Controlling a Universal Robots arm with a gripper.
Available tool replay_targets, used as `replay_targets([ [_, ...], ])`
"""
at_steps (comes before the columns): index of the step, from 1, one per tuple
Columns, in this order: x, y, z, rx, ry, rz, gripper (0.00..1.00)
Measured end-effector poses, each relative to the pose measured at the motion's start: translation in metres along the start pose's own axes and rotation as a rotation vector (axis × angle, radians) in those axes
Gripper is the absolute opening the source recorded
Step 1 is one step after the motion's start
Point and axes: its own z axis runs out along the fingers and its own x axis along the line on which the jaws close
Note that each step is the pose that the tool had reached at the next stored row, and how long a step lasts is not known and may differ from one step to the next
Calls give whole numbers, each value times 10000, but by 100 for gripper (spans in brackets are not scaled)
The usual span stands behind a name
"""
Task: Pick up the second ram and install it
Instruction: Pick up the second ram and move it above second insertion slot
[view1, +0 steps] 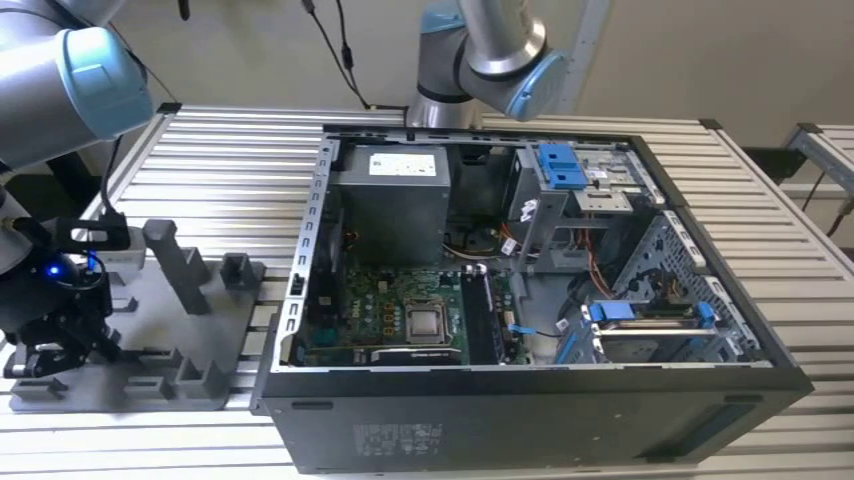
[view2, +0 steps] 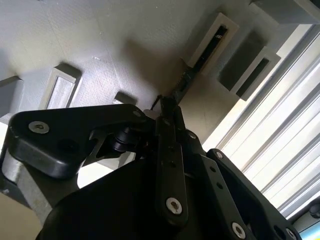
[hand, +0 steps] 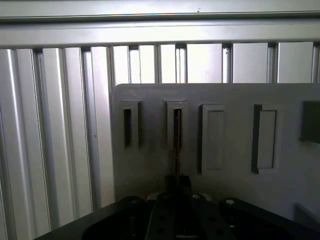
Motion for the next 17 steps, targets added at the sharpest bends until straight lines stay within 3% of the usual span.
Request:
replay_targets([
  [7,-3,-4,-89,-1,2,0,14],
  [17,-6,-7,-165,-1,1,1,14],
])
